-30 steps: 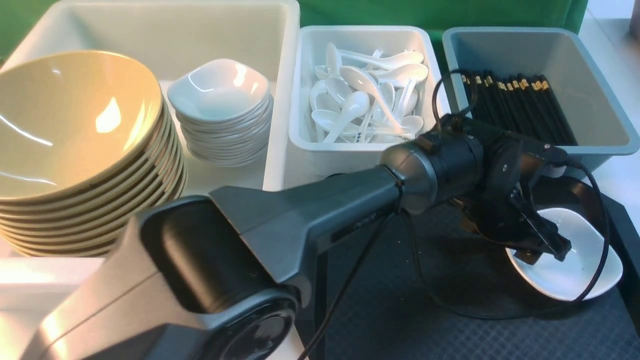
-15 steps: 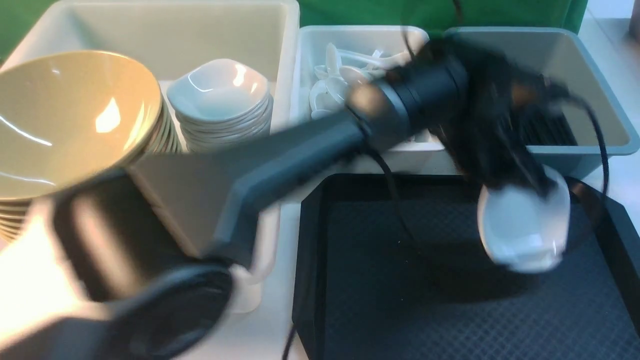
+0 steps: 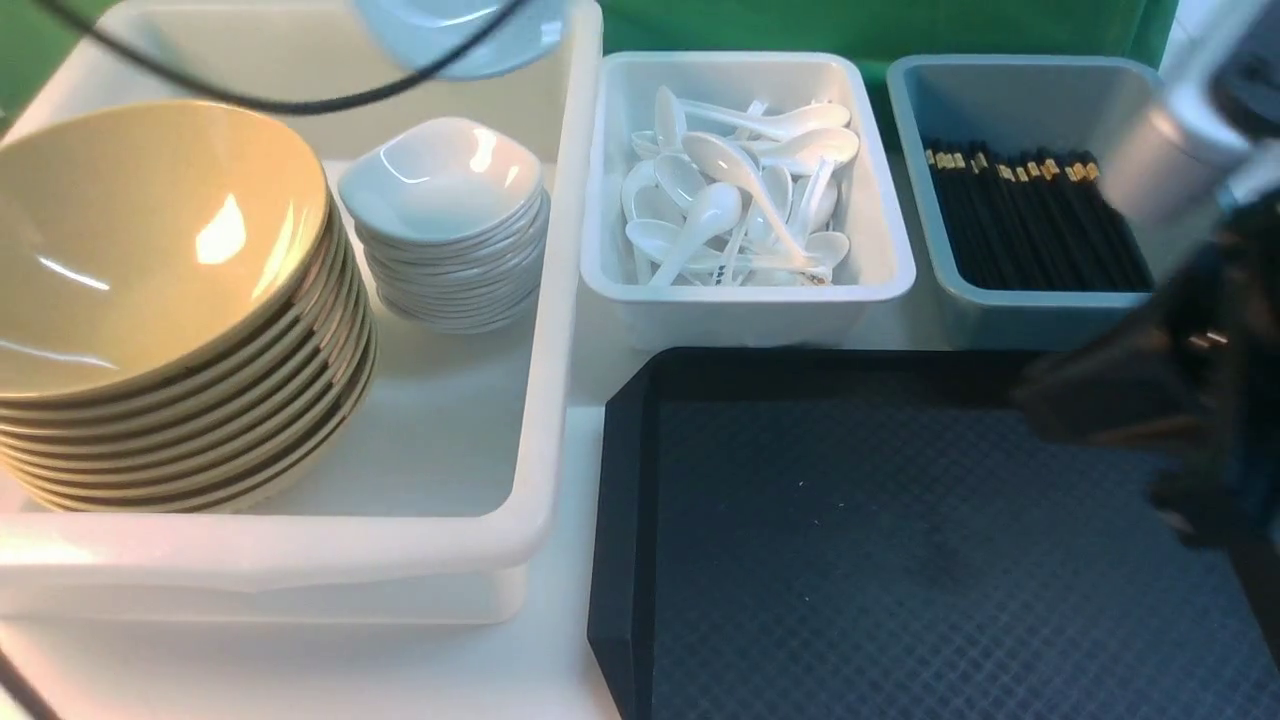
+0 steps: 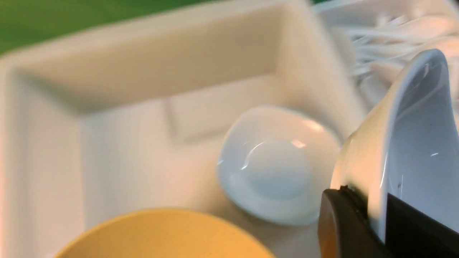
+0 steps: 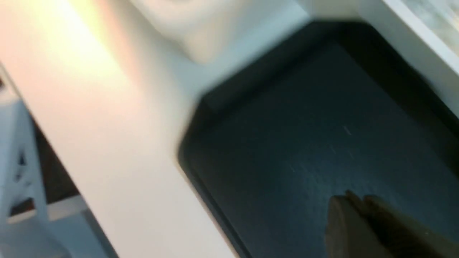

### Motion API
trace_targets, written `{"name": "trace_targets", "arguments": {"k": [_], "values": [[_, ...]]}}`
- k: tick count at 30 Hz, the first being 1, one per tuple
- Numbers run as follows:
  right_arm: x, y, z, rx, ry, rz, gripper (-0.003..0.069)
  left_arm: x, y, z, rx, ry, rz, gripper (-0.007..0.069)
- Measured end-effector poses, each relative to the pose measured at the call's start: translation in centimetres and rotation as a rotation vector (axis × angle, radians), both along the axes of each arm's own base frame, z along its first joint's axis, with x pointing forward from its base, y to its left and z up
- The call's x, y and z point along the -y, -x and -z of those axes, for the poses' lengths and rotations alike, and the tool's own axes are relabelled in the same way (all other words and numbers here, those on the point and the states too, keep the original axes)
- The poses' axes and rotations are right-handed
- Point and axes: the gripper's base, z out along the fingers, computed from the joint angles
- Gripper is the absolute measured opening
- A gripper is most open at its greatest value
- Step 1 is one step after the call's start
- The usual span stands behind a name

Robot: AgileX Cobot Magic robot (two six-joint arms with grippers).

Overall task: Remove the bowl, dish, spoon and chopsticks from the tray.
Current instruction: Use the left arm to put the plate into the large storage box on the left

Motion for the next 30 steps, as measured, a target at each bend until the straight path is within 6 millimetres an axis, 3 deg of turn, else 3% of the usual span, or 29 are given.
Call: {"name": "trace_targets", "arguments": {"k": [6,11,18,21,24,25,26,28,30], "values": [[-2.0,-0.8,0.8,-0.013,0.006,-0.057,0.0076,-3.1,-3.6,4.8,-0.016,0.131,-0.089,0.0001],[-2.7,-1.3,1.5,-0.039,0.024,-0.07,0.0076,-2.8,-7.4,9.2,0.004,0.175,-0.061,0.0001],[-2.8,-1.5,1.7,-0.03,0.034,-0.07,0.0078,-2.8,-9.8,13.4,-0.048,0.119,-0.048,0.0027],[-2.7,-1.7,1.6,-0.003,0.044,-0.065,0.0078,-3.1,-10.4,14.8,-0.071,0.051,-0.035,0.0119],[-2.7,-1.9,1.6,0.014,0.051,-0.061,0.0078,-3.3,-10.5,15.0,-0.076,0.005,-0.016,0.0263],[-2.7,-1.9,1.6,0.015,0.051,-0.061,0.0078,-3.3,-10.5,15.1,-0.077,0.003,-0.015,0.0274],[-2.7,-1.9,1.5,0.026,0.044,-0.058,0.0078,-3.4,-10.5,14.9,-0.073,-0.014,-0.009,0.0387],[-2.8,-2.0,1.5,0.032,0.039,-0.056,0.0078,-3.4,-10.5,14.5,-0.068,-0.02,-0.007,0.0442],[-2.8,-2.1,1.4,0.039,0.035,-0.055,0.0078,-3.5,-10.5,13.4,-0.057,-0.029,-0.002,0.0554]]}}
